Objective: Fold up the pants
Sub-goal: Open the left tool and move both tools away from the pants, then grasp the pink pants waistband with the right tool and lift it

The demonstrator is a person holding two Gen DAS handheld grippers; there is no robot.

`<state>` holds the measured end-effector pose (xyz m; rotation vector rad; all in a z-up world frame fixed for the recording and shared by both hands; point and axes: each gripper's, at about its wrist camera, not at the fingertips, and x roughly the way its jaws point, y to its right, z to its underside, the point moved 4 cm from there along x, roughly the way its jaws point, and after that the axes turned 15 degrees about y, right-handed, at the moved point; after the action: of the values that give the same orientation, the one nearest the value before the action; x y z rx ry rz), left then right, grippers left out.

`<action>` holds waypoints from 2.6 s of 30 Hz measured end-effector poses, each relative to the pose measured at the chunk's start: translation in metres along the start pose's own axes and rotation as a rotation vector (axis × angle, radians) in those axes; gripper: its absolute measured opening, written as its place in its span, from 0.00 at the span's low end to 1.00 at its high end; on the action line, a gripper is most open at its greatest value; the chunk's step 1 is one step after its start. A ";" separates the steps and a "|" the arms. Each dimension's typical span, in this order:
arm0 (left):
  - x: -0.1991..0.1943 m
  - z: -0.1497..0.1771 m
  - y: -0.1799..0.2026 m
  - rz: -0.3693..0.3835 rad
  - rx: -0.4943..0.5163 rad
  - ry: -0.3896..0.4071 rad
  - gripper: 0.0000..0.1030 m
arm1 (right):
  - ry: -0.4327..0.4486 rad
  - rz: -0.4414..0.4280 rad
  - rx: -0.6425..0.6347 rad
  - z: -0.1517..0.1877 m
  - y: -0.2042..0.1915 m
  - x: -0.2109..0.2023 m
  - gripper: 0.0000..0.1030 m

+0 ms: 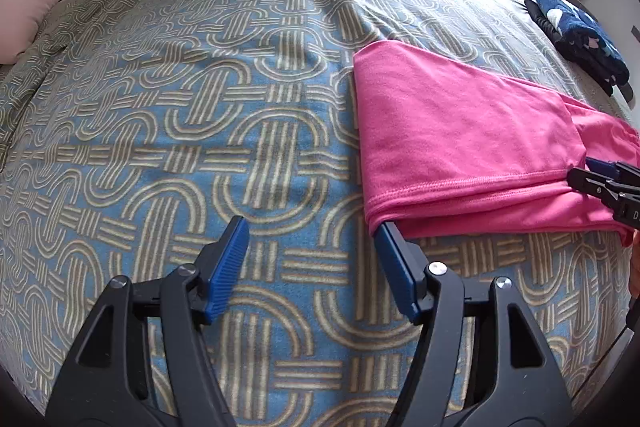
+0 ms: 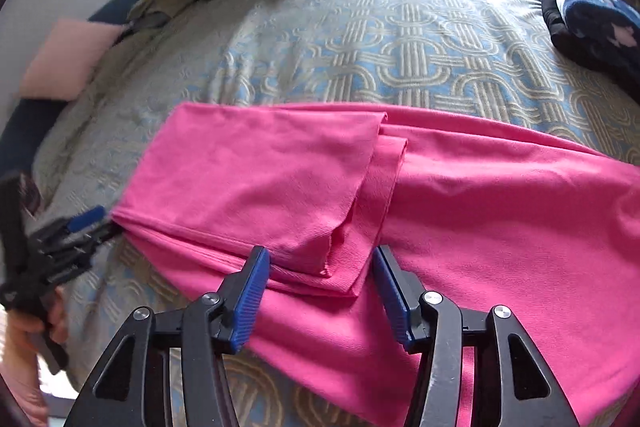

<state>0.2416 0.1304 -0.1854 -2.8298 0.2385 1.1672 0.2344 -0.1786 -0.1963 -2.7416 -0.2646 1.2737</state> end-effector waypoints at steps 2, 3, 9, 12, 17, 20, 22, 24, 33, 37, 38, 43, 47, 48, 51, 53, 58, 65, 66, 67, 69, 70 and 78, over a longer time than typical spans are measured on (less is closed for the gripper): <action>-0.002 0.004 -0.002 -0.054 0.041 -0.004 0.65 | 0.031 0.047 -0.093 0.003 -0.008 -0.004 0.53; -0.002 0.006 -0.004 -0.082 0.064 -0.008 0.65 | 0.036 0.070 -0.119 0.004 -0.011 -0.006 0.53; -0.013 0.004 -0.006 -0.074 0.014 -0.006 0.65 | 0.051 0.087 -0.066 0.012 0.002 -0.017 0.55; -0.017 -0.001 0.002 -0.066 0.028 0.007 0.65 | 0.059 0.093 -0.049 0.015 0.008 -0.022 0.55; -0.020 -0.013 0.023 -0.042 0.062 0.028 0.65 | 0.071 0.106 -0.017 0.020 0.020 -0.038 0.55; -0.018 -0.023 0.035 -0.026 0.083 0.042 0.65 | 0.065 0.117 0.028 0.026 0.033 -0.048 0.55; -0.017 -0.032 0.046 -0.003 0.093 0.054 0.65 | 0.064 0.125 0.056 0.031 0.045 -0.054 0.55; -0.013 -0.043 0.057 0.023 0.105 0.074 0.65 | 0.070 0.135 0.072 0.037 0.056 -0.062 0.55; 0.047 -0.071 0.083 0.035 0.125 0.038 0.65 | 0.083 0.155 0.030 0.077 0.073 -0.106 0.55; 0.066 -0.063 0.067 0.025 0.044 -0.004 0.69 | 0.060 0.188 0.004 0.093 0.076 -0.120 0.56; 0.064 -0.063 0.062 0.035 -0.003 -0.025 0.68 | 0.051 0.200 0.004 0.095 0.077 -0.122 0.56; 0.023 -0.069 0.086 0.132 -0.044 0.012 0.66 | 0.079 0.150 0.091 0.094 0.090 -0.136 0.56; -0.015 -0.068 0.160 0.293 0.108 0.050 0.66 | 0.162 0.136 0.172 0.083 0.113 -0.157 0.56; -0.022 -0.065 0.182 0.327 0.160 0.054 0.66 | 0.178 0.140 0.202 0.082 0.121 -0.162 0.57; -0.035 -0.054 0.239 0.401 0.305 0.059 0.66 | 0.217 0.201 0.312 0.082 0.155 -0.175 0.61; -0.036 -0.046 0.269 0.425 0.374 0.053 0.66 | 0.238 0.243 0.396 0.087 0.181 -0.184 0.62; -0.038 -0.034 0.314 0.468 0.422 0.007 0.66 | 0.284 0.328 0.599 0.102 0.246 -0.199 0.66; -0.040 -0.032 0.348 0.457 0.467 0.001 0.66 | 0.355 0.279 0.848 0.121 0.306 -0.203 0.66; -0.039 -0.032 0.350 0.451 0.468 -0.002 0.66 | 0.365 0.268 0.860 0.121 0.309 -0.203 0.66; -0.038 -0.031 0.352 0.449 0.465 -0.008 0.66 | 0.374 0.262 0.867 0.121 0.312 -0.203 0.66; -0.035 -0.030 0.357 0.453 0.448 -0.026 0.66 | 0.389 0.260 0.872 0.120 0.316 -0.202 0.67; -0.034 -0.030 0.359 0.457 0.435 -0.037 0.66 | 0.396 0.256 0.874 0.119 0.317 -0.200 0.68; -0.027 -0.029 0.382 0.514 0.373 -0.110 0.66 | 0.473 0.164 0.928 0.105 0.329 -0.181 0.73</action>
<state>0.1777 -0.2468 -0.1479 -2.4292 1.0984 1.1892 0.0766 -0.5346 -0.1841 -2.1369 0.4809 0.5017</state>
